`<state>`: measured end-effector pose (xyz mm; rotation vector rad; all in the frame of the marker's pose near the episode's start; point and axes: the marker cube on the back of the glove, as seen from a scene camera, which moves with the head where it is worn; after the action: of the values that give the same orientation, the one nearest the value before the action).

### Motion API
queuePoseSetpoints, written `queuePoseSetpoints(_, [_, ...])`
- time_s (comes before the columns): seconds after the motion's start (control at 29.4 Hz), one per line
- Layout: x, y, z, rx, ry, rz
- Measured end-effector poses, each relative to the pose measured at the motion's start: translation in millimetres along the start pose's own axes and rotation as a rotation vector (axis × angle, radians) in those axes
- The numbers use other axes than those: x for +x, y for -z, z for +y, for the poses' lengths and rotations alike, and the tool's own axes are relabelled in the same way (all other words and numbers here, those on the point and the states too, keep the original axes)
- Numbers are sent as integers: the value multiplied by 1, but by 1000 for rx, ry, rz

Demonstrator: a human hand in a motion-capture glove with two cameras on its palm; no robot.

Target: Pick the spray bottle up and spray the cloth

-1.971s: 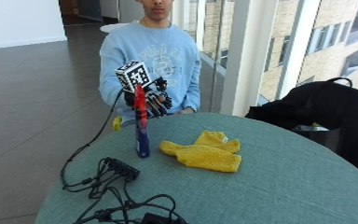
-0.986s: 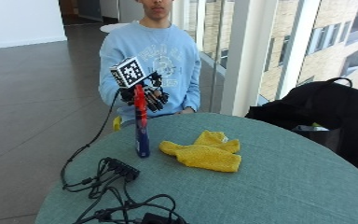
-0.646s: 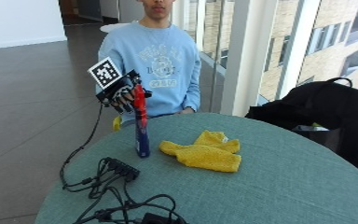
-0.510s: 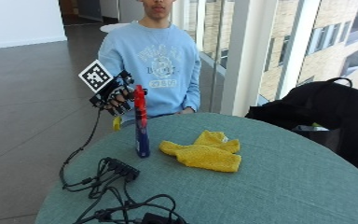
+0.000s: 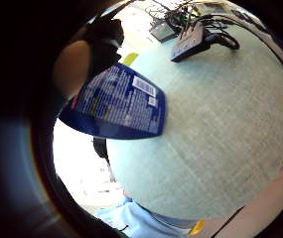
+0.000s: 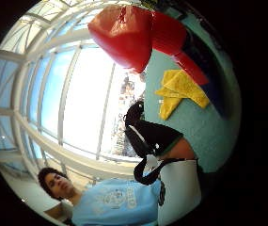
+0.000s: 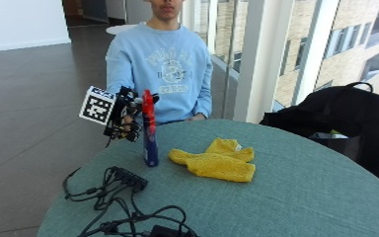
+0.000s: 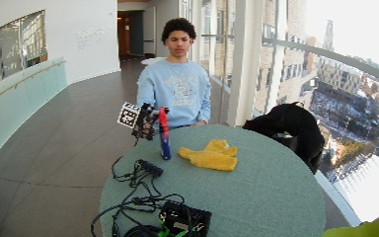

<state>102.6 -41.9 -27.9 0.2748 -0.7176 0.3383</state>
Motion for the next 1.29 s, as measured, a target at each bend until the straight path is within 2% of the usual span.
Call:
queuePoseSetpoints(0.48, [3, -24, -29, 12, 24, -185])
queuePoseSetpoints(1.02, [10, -25, -39, 214, 49, -126])
queuePoseSetpoints(1.16, [7, -23, -38, 189, 65, -110])
queuePoseSetpoints(1.29, [-5, -15, -35, 93, 64, -87])
